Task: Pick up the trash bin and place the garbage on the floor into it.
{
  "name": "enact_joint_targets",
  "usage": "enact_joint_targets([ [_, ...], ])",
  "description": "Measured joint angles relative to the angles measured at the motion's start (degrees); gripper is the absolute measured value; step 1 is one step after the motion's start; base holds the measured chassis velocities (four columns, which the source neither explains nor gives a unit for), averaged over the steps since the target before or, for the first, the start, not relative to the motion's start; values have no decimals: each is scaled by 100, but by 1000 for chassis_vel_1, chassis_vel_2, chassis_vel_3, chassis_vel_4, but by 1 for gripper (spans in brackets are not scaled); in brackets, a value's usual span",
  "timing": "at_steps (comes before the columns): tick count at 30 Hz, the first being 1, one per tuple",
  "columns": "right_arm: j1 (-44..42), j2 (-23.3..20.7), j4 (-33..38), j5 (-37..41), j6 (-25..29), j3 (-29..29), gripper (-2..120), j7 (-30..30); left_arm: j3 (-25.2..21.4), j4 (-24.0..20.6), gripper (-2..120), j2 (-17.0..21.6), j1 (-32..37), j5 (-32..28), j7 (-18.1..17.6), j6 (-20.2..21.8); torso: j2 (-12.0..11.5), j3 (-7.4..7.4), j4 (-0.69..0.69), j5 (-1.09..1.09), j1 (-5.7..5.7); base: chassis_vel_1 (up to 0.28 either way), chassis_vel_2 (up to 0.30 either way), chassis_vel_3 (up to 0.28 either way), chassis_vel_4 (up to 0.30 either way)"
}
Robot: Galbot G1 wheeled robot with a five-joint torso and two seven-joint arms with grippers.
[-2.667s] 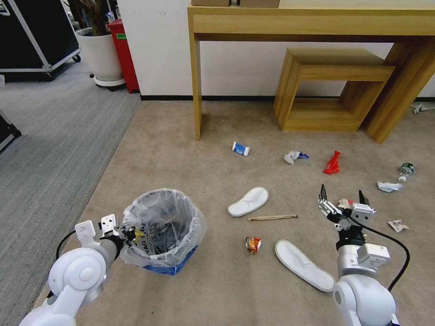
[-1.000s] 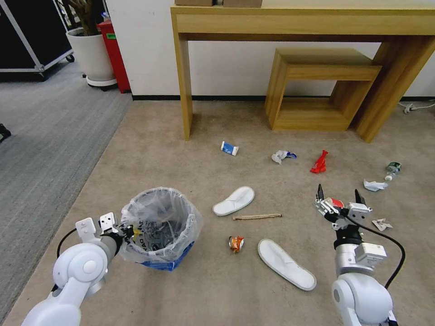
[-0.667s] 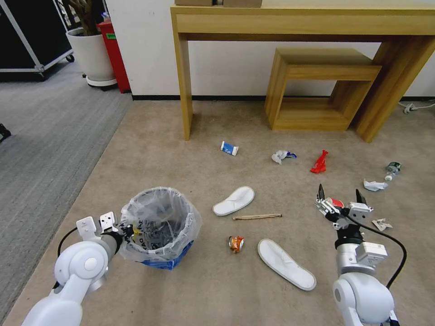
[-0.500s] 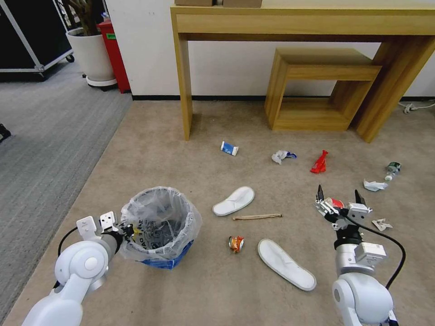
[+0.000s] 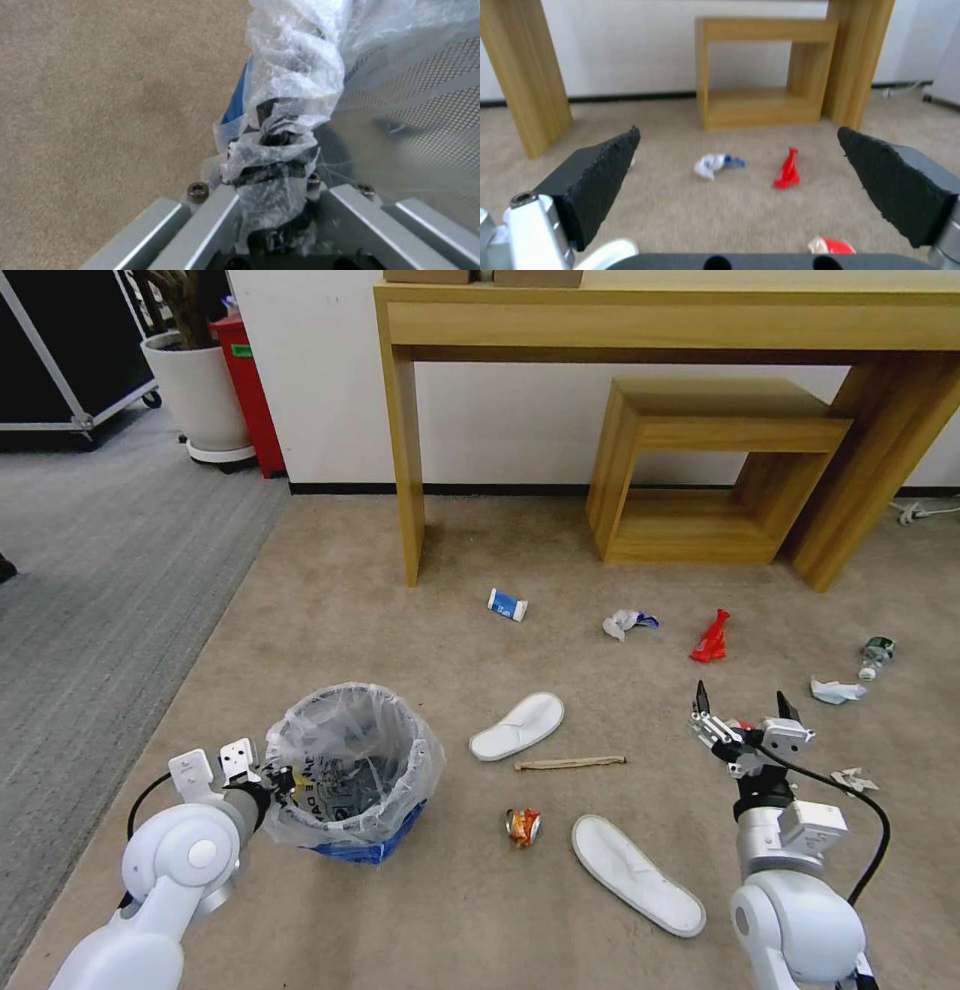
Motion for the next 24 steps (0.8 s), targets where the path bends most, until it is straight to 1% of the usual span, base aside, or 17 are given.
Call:
enact_joint_targets([
  [1,-21,-56,1,75,-160,0,100,8,5,10,0,0,1,14,4,-2,0,-1,0,1,0,0,0,0,0],
  [2,-21,-56,1,75,-160,0,100,8,5,10,0,0,1,14,4,-2,0,-1,0,1,0,0,0,0,0],
  [4,-109,-250,102,221,-631,22,100,-51,15,26,0,-1,6,43,24,-8,0,-1,0,1,-1,0,0,0,0],
  [5,-109,-250,102,221,-631,22,100,-51,15,26,0,-1,6,43,24,-8,0,-1,0,1,-1,0,0,0,0],
  [8,-226,-605,313,944,-1903,119,100,-222,25,61,0,-35,12,130,80,-34,0,-1,-1,1,-1,0,0,0,0],
  [9,-226,-605,313,944,-1903,119,100,-222,25,61,0,-35,12,130,80,-34,0,-1,-1,1,-1,0,0,0,0],
  [11,-289,-924,353,1289,-2665,148,100,-285,37,75,0,-67,28,187,109,-48,0,-1,-1,2,-1,0,0,0,0],
  [12,-289,-924,353,1289,-2665,148,100,-285,37,75,0,-67,28,187,109,-48,0,-1,-1,2,-1,0,0,0,0],
  [13,-295,-1030,356,1409,-2884,148,100,-264,38,83,0,-77,29,204,118,-52,0,-1,-1,1,-1,0,0,0,0],
  [14,-293,-1330,318,1624,-3426,149,100,-264,38,97,0,-100,29,230,131,-62,0,-1,-1,1,-2,0,0,0,0],
  [15,-288,-1448,265,1656,-3556,149,100,-279,38,102,0,-109,29,238,136,-66,0,-1,0,2,-2,0,0,0,0],
  [16,-288,-1448,265,1656,-3556,149,100,-279,38,102,0,-109,29,238,136,-66,0,-1,0,2,-2,0,0,0,0],
  [19,-264,-2039,-189,1667,-3848,82,100,-358,38,120,0,-155,25,280,149,-80,0,-1,0,2,-2,0,0,0,0],
  [20,-264,-2039,-189,1667,-3848,82,100,-358,38,120,0,-155,25,280,149,-80,0,-1,0,2,-2,0,0,0,0],
  [22,-234,-2260,-519,1680,-3943,7,100,-447,38,133,0,-195,22,302,151,-89,0,-1,0,1,-2,0,0,0,0],
  [23,-200,-2370,-820,1624,-3967,-98,100,-554,44,151,0,-235,13,333,152,-95,0,0,-1,2,-1,0,0,0,0],
  [24,-200,-2370,-820,1624,-3967,-98,100,-554,44,151,0,-235,13,333,152,-95,0,0,-1,2,-1,0,0,0,0],
])
